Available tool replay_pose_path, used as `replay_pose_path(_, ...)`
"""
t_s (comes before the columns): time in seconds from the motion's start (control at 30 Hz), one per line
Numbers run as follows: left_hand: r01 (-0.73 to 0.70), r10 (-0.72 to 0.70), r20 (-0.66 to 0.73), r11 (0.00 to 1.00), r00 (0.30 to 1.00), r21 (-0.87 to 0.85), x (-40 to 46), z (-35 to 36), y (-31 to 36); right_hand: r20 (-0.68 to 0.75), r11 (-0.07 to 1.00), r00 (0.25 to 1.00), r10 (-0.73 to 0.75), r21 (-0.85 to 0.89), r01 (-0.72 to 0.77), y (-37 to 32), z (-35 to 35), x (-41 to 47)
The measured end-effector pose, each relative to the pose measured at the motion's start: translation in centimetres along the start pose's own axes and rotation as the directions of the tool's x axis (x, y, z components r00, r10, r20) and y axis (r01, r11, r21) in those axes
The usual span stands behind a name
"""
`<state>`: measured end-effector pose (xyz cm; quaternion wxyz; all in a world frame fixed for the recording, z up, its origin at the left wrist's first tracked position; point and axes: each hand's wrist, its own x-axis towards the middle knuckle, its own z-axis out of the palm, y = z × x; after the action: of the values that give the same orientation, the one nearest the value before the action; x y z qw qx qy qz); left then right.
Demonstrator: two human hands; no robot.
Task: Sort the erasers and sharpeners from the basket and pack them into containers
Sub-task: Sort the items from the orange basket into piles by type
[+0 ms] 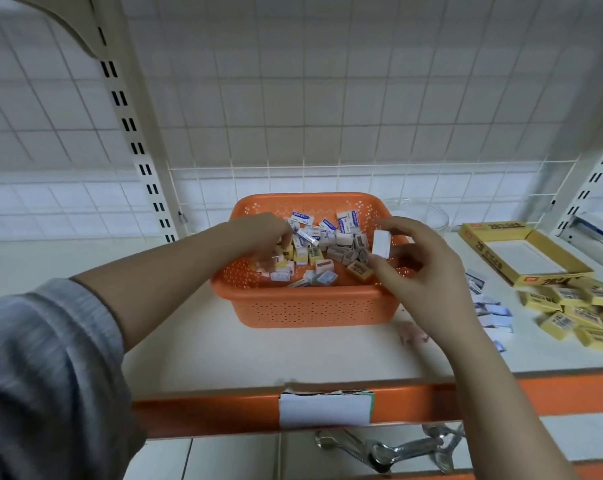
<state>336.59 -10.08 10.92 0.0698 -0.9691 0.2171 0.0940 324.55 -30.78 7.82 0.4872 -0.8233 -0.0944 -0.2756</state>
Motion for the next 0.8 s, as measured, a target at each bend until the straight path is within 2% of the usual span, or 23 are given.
replay_pose_path(0.13, -0.055, 0.051, -0.065, 0.997, 0.997, -0.055, -0.5, -0.5, -0.2, -0.077, 0.997, 0.995, 0.066, 0.05, -0.062, -0.4, -0.1, -0.3)
replay_pose_path(0.23, -0.103, 0.094, -0.152, 0.993, 0.984, -0.054, -1.9, -2.1, 0.0, -0.146, 0.99, 0.985, 0.092, 0.121, -0.075, -1.2, -0.3, -0.4)
replay_pose_path(0.3, -0.133, 0.103, -0.233, 0.984, 0.967, -0.116, -3.1, -3.0, 0.4, -0.184, 0.989, 0.979, 0.087, 0.134, -0.062, -1.6, -0.6, -0.5)
replay_pose_path(0.47, -0.248, 0.078, -0.468, 0.916, 0.881, -0.316, -5.8, -3.4, 2.7, -0.255, 0.986, 0.956, 0.146, 0.113, -0.121, -1.8, -2.4, -0.8)
replay_pose_path(0.53, -0.319, 0.088, -0.537, 0.879, 0.839, -0.354, -6.7, -3.0, 4.4, -0.268, 0.985, 0.951, 0.154, 0.116, -0.127, -1.9, -3.5, -1.1)
replay_pose_path(0.6, -0.398, 0.093, -0.633, 0.844, 0.769, -0.359, -7.6, -2.7, 6.3, -0.26, 0.984, 0.952, 0.16, 0.118, -0.133, -1.8, -5.0, -1.4)
replay_pose_path(0.67, -0.428, 0.043, -0.703, 0.819, 0.71, -0.382, -8.4, -2.3, 8.2, -0.248, 0.983, 0.955, 0.165, 0.124, -0.138, -1.3, -6.6, -1.6)
replay_pose_path(0.73, -0.417, -0.071, -0.705, 0.762, 0.706, -0.495, -8.7, -1.7, 10.2, -0.22, 0.976, 0.957, 0.19, 0.147, -0.16, -0.4, -8.4, -1.7)
replay_pose_path(0.8, -0.406, -0.197, -0.668, 0.66, 0.718, -0.632, -9.0, -0.7, 12.3, -0.161, 0.968, 0.962, 0.221, 0.155, -0.197, 0.8, -10.2, -1.7)
